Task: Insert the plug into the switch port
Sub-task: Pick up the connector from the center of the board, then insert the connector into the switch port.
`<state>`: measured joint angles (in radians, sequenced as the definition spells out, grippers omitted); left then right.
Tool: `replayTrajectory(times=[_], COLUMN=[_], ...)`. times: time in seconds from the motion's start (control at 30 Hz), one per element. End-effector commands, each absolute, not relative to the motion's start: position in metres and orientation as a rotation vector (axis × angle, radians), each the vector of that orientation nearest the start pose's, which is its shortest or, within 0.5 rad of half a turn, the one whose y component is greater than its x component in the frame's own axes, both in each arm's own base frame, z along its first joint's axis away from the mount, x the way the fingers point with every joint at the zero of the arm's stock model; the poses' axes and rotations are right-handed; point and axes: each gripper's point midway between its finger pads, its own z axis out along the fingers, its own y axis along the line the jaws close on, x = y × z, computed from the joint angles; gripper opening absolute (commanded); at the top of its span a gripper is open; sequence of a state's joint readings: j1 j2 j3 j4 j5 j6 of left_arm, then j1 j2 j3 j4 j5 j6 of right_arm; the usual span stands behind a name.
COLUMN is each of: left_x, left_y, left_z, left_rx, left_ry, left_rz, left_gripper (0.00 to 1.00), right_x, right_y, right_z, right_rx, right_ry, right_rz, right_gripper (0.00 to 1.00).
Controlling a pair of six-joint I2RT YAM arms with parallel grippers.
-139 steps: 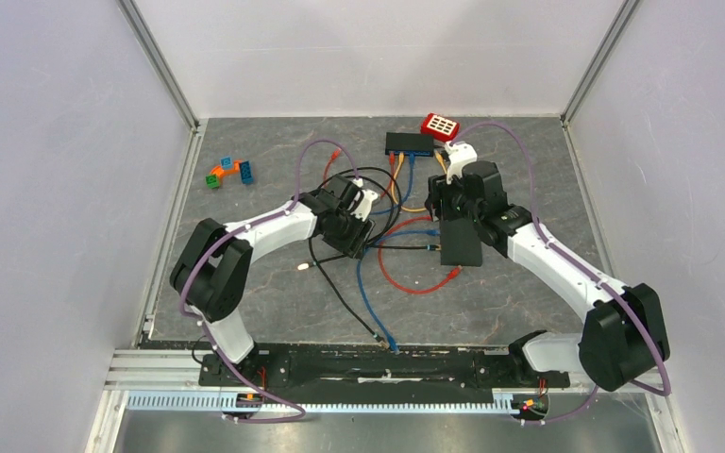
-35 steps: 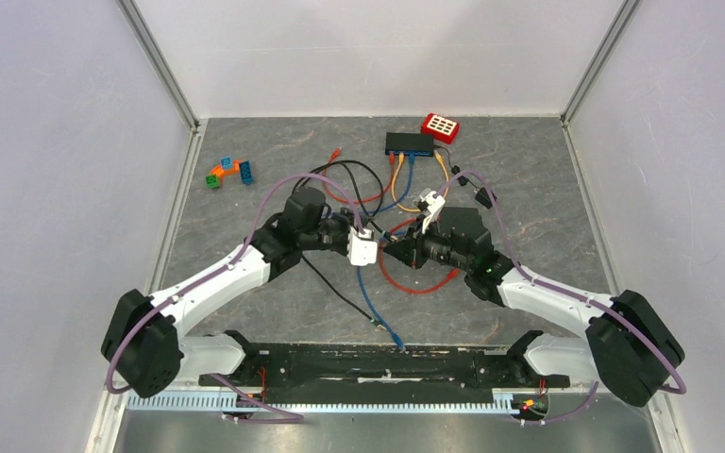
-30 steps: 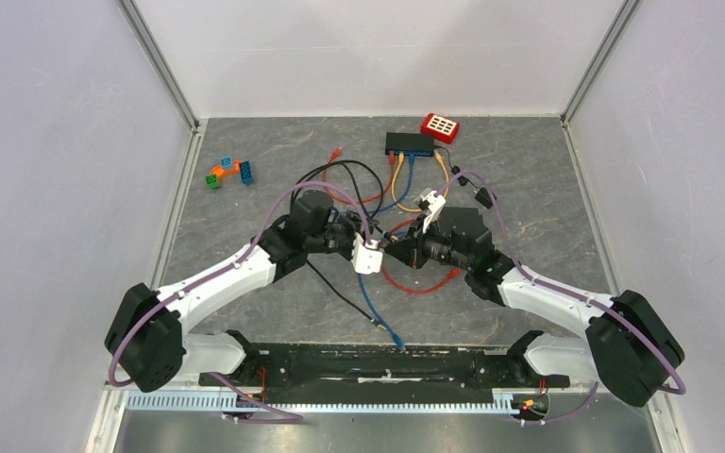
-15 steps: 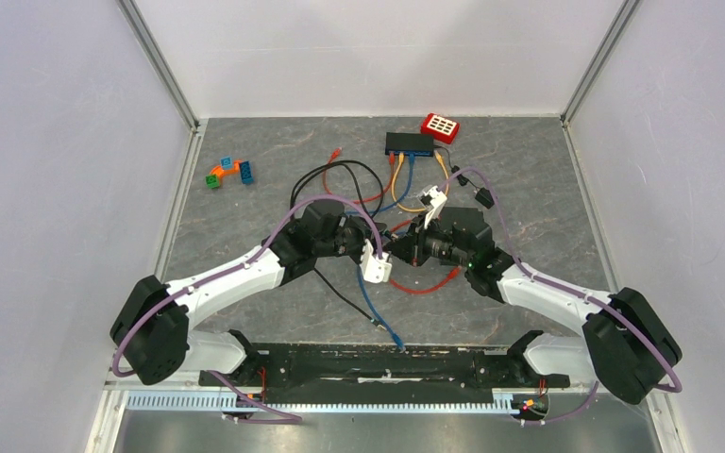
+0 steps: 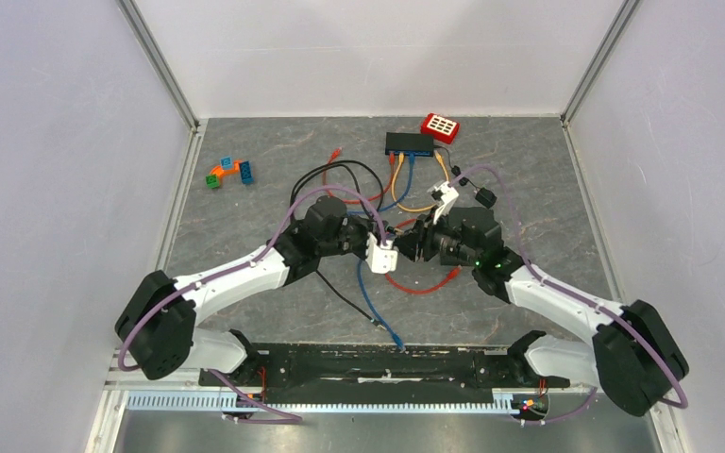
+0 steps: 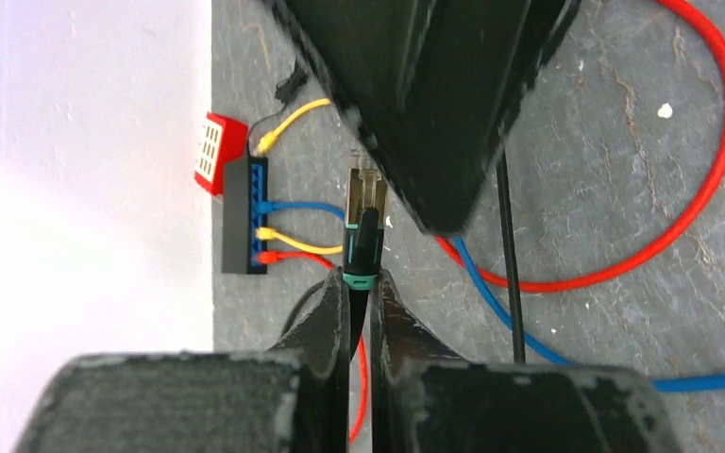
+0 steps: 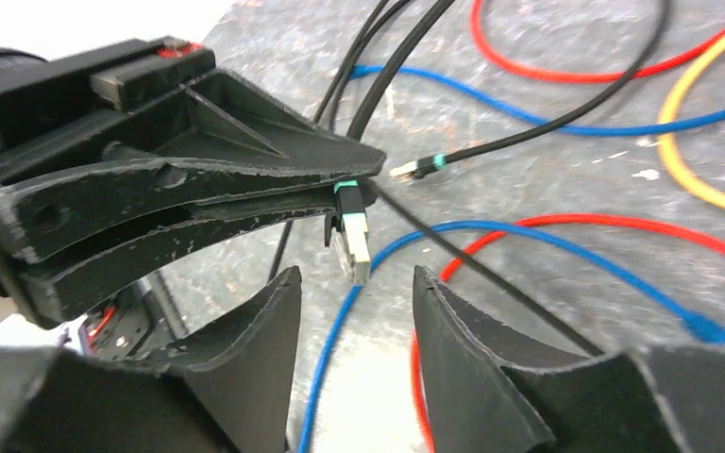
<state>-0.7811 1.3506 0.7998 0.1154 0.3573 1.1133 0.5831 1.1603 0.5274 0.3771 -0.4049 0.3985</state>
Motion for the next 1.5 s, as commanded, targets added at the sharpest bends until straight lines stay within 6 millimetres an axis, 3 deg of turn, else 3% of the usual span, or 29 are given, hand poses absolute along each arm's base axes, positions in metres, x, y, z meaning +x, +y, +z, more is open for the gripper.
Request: replayTrajectory(times=[0.0, 0.2, 0.47, 0.73, 0.93, 1.07, 1.47], left_x=[0.302, 0.304, 0.351, 0.352, 0.352, 0.355, 0.375], left_y=[-0.316, -0.313, -0.306, -0.323, -0.338, -0.347, -0.357], left_z=[0.187, 0.187, 0.181, 0.170, 0.132, 0.118, 0.081], left_rx=[1.513, 1.346, 1.049, 1.030, 1.100, 1.177, 1.275], left_ry=[1.155, 1.298, 1.796, 1.849, 1.986, 1.953, 2.080], left_rz=[-0.167, -0.262, -0.324, -0.416, -0.473, -0.489, -0.420], left_gripper=[0.02, 0.02, 0.02, 0.02, 0.02, 0.02, 0.02], right_x=[0.282, 0.301, 0.339, 0.358, 0.365, 0.376, 0.399], right_y=[0.237, 0.184, 0.114, 0.051, 0.044, 0.043, 0.035], right_z=[0.202, 0.201, 0.189, 0.138, 0.102, 0.090, 0.050], right_rx=[-0.400, -0.257, -0.133, -0.039, -0.067, -0.087, -0.135], right_ry=[1.793, 1.815, 1.876, 2.067, 2.201, 2.259, 2.395], right_rz=[0.832, 0.605, 0.440, 0.395, 0.445, 0.454, 0.450], right_gripper=[0.51, 0.55, 0.61, 0.65, 0.62, 0.60, 0.58])
